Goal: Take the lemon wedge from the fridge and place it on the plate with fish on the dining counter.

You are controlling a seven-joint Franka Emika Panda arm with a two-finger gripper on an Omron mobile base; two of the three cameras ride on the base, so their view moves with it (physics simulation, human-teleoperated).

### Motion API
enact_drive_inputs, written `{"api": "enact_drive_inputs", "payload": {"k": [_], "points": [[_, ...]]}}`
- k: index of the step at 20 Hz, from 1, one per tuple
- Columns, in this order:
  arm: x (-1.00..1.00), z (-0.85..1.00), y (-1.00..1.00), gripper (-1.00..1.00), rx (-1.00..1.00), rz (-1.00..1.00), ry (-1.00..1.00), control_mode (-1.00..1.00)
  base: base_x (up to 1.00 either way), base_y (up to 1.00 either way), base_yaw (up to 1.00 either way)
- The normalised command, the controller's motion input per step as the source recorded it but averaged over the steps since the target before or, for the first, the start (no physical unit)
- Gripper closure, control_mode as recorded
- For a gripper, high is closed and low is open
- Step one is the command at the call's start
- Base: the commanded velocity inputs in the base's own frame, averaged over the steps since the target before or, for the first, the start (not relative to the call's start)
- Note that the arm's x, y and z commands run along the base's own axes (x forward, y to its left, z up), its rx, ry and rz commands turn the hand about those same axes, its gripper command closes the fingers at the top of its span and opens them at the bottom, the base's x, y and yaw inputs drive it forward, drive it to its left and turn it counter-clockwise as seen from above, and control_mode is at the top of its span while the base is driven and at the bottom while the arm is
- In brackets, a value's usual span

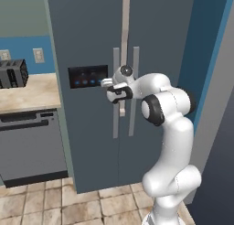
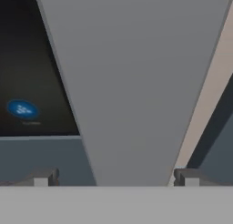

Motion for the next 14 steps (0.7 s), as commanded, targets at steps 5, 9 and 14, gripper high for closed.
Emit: {"api": "enact_drive_inputs", "payload": {"k": [5, 9, 14], "points": [[0.46, -0.11, 0.00, -1.00, 0.00, 0.00, 0.00, -1.00, 0.00, 0.00, 0.00], [0.09, -0.02, 0.00, 1.00, 0.00, 0.00, 0.00, -1.00, 0.00, 0.00, 0.00], [0.00, 0.00, 0.00, 1.00, 0.00, 0.00, 0.00, -1.00, 0.00, 0.00, 0.00]]}}
